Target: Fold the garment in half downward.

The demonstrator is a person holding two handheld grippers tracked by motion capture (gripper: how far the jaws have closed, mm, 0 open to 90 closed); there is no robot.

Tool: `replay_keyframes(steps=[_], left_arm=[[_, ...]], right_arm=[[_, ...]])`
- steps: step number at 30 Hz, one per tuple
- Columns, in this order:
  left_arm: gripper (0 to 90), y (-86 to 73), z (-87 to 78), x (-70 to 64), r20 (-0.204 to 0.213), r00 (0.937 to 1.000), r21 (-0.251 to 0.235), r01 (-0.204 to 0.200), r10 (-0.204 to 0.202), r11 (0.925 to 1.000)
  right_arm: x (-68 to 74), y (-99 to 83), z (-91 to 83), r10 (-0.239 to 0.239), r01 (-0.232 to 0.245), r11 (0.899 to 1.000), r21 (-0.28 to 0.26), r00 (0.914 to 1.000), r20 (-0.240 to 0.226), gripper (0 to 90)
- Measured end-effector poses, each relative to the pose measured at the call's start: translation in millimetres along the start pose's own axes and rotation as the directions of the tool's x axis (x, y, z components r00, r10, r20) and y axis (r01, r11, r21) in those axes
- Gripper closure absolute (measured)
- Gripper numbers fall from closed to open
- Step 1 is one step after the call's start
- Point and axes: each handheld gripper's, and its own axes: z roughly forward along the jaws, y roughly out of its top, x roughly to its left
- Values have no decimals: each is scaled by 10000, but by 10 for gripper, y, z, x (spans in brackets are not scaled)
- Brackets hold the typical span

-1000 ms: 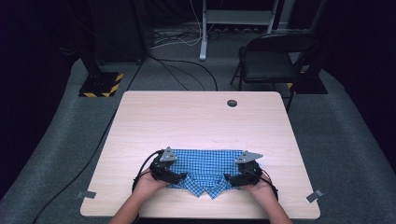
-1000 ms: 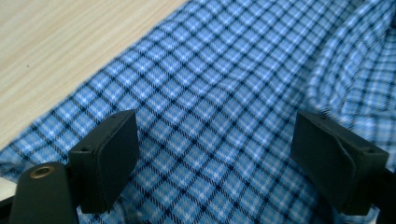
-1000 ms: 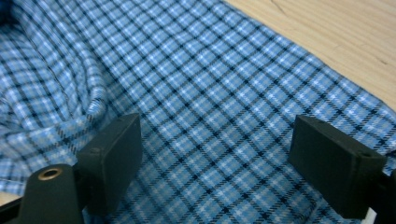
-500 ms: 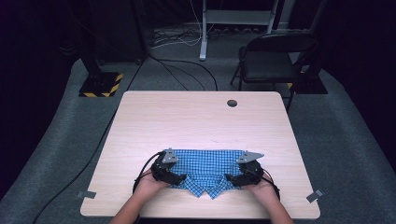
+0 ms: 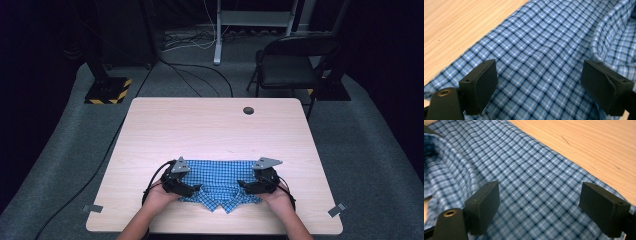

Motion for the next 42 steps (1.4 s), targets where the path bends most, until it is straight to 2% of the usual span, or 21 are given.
replay_keyframes(steps=[4,9,16,20,27,29,33,37,42], left_arm=[[134,39,41,38,114,9999,-57,117,-116,9999],[138,9,106,80,170,9996,148,237,-239,9996],[139,-33,110,90,175,9994,72,307,-309,9995],[146,-20,90,93,54,9996,127,284,-284,9995],[145,84,-33,107,-48,9978,-377,654,-656,9971],[145,101,-47,115,-10,9976,-435,691,-692,9967],[144,92,-36,111,-14,9975,-422,711,-712,9966],[144,57,-20,100,-19,9981,-288,623,-623,9976],[144,17,1,110,-33,9983,-124,583,-584,9982]], right_arm=[[-23,50,97,130,-135,9992,380,9998,115,180],[-74,38,210,410,-416,9969,664,9991,108,198],[-60,49,236,122,-146,9957,916,9996,264,204],[-55,67,228,179,-207,9946,1016,9994,290,203],[-47,161,152,432,-436,9973,585,9990,87,196],[-17,217,137,583,-579,9972,465,9983,-78,188],[83,338,163,486,-473,9985,284,9977,-467,187],[178,435,267,172,-147,9990,421,9981,-584,198],[251,496,433,171,-121,9972,737,9975,-685,203]])
